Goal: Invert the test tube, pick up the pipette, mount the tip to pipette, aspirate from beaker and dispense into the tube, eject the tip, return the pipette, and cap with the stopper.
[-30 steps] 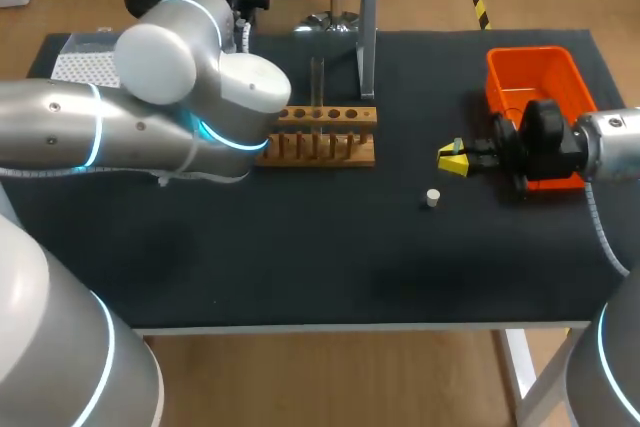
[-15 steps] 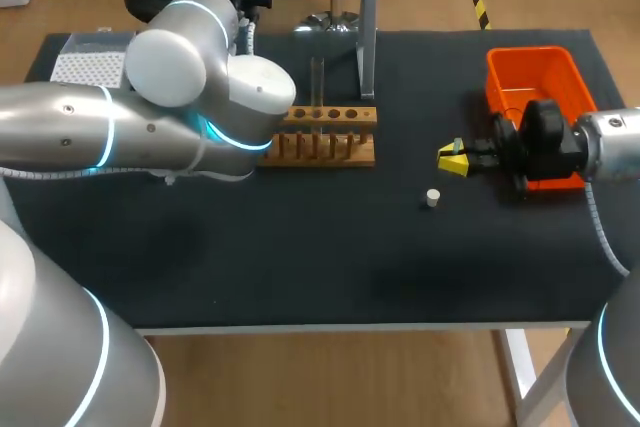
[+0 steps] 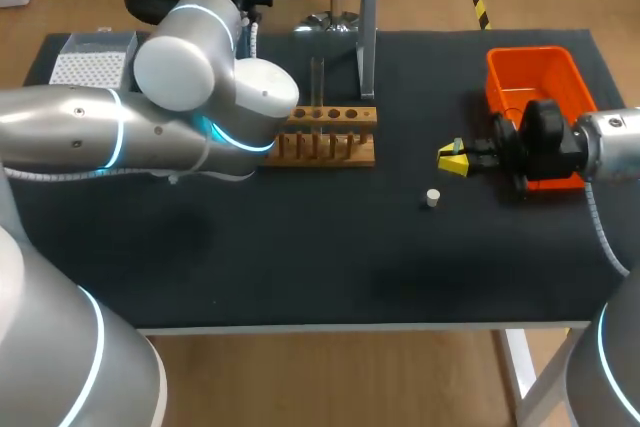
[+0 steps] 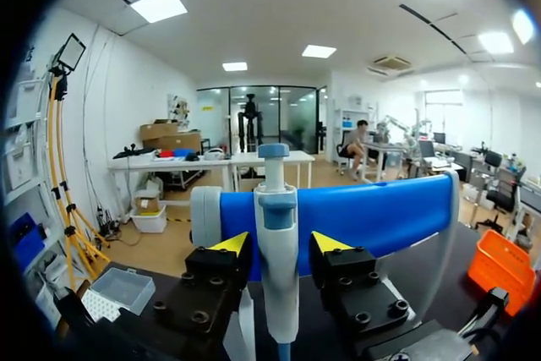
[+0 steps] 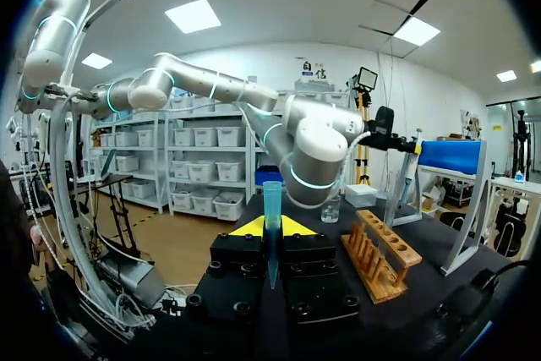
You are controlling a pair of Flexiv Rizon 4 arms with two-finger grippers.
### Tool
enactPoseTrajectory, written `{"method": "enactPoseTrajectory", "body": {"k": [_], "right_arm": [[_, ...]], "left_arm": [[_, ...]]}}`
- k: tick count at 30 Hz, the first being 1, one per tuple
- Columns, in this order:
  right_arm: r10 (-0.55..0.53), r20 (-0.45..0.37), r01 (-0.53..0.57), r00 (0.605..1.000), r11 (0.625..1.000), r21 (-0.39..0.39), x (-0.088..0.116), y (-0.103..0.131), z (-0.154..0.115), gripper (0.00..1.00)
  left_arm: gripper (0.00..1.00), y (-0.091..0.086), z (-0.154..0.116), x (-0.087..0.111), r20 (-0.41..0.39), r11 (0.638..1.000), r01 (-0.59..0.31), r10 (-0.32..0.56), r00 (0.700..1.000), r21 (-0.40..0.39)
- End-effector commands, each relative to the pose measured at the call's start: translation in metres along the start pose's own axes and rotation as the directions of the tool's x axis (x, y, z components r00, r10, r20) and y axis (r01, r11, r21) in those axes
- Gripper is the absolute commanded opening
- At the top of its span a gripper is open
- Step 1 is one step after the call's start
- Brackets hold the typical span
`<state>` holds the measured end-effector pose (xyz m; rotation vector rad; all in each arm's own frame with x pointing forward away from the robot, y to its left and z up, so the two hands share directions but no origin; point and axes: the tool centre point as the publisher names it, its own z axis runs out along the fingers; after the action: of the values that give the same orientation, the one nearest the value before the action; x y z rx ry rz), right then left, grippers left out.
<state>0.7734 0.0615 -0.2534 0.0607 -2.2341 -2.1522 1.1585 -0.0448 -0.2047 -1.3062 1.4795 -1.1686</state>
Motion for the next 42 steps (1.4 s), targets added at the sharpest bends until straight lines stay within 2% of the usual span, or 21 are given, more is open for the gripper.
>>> {"method": "enactPoseTrajectory", "body": {"k": [1, 31, 34, 37, 42], "right_arm": [[0.0, 0.001, 0.0, 1.0, 1.0, 0.001, 0.0008, 0.0002, -0.0003, 0.0], [0.0, 0.001, 0.0, 1.0, 1.0, 0.001, 0.0008, 0.0002, -0.0003, 0.0], [0.0, 0.001, 0.0, 1.0, 1.0, 0.001, 0.0008, 0.0002, -0.0003, 0.0], [0.0, 0.001, 0.0, 1.0, 1.0, 0.001, 0.0008, 0.0002, -0.0003, 0.0], [0.0, 0.001, 0.0, 1.0, 1.0, 0.001, 0.0008, 0.0002, -0.0003, 0.0]], "left_arm": [[0.4, 0.0028, 0.0071, 0.0044, 0.016, 1.0, 0.002, -0.002, 1.0, 0.007], [0.37, 0.0064, 0.0128, 0.0005, 0.044, 1.0, 0.015, -0.015, 0.999, 0.01], [0.29, 0.0065, 0.013, 0.0005, 0.046, 1.0, 0.015, -0.016, 0.999, 0.008], [0.0, 0.0065, 0.0133, 0.0005, 0.047, 1.0, 0.014, -0.014, 0.999, 0.006], [0.0, 0.0042, 0.0127, 0.0006, 0.048, 1.0, 0.011, -0.011, 0.999, 0.004]]}}
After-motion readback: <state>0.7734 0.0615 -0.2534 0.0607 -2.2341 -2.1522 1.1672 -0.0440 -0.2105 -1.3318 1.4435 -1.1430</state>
